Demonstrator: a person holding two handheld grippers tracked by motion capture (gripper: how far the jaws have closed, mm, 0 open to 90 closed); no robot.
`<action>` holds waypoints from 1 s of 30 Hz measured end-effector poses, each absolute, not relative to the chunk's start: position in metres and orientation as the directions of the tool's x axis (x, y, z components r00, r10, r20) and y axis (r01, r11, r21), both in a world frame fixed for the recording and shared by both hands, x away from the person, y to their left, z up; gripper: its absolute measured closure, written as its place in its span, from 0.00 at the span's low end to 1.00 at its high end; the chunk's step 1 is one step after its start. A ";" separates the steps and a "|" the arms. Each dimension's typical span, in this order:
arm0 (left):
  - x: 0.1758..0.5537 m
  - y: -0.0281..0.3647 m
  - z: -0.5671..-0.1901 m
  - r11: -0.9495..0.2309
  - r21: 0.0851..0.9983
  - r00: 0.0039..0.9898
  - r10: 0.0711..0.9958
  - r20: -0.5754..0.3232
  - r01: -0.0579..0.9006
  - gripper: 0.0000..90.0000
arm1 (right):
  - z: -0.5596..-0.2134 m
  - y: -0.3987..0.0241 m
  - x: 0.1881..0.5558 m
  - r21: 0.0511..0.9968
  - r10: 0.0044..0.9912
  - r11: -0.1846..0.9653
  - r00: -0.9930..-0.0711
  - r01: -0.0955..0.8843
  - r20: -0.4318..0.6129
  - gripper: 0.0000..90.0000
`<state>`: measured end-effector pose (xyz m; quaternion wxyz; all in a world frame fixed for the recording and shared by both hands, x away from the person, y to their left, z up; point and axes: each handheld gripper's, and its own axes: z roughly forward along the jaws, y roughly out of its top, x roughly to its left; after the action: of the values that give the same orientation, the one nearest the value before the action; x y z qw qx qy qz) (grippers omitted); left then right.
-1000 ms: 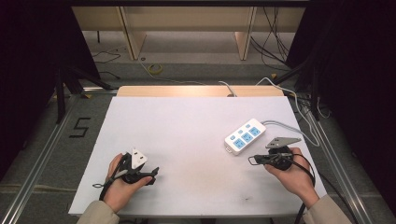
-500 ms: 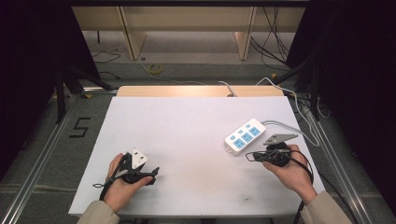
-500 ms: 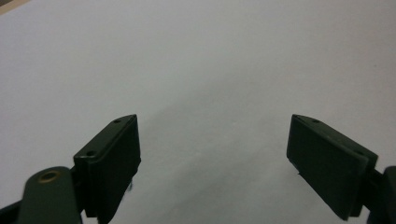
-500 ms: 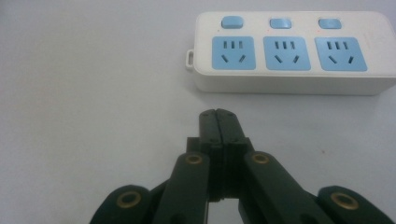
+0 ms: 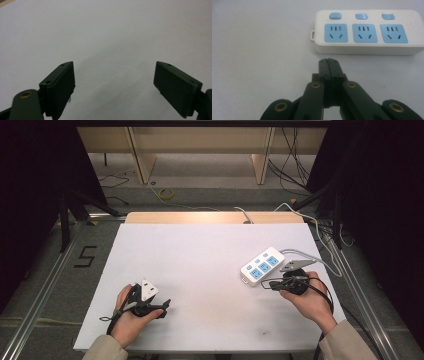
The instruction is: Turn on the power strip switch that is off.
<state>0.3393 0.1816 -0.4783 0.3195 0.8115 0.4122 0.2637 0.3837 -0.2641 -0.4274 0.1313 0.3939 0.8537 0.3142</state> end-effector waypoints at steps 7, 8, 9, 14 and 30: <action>0.339 0.181 -0.478 -0.463 0.732 0.526 0.834 0.168 0.500 0.19 | -0.425 -0.262 0.388 0.634 0.754 0.496 -0.657 0.594 0.026 1.00; 0.339 0.181 -0.478 -0.463 0.732 0.526 0.834 0.168 0.500 0.19 | -0.425 -0.261 0.389 0.630 0.754 0.497 -0.657 0.596 0.026 1.00; 0.339 0.181 -0.478 -0.462 0.733 0.525 0.834 0.168 0.500 0.19 | -0.425 -0.261 0.390 0.629 0.753 0.499 -0.657 0.596 0.025 1.00; 0.339 0.182 -0.478 -0.461 0.733 0.524 0.835 0.168 0.500 0.19 | -0.424 -0.258 0.393 0.623 0.753 0.503 -0.658 0.599 0.024 1.00; 0.339 0.181 -0.479 -0.460 0.732 0.525 0.835 0.164 0.502 0.19 | -0.418 -0.255 0.404 0.603 0.752 0.516 -0.659 0.608 0.020 1.00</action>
<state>0.3392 0.1805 -0.4790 0.3180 0.8133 0.4111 0.2616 0.4039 -0.2547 -0.4182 0.1227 0.3944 0.8621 0.2936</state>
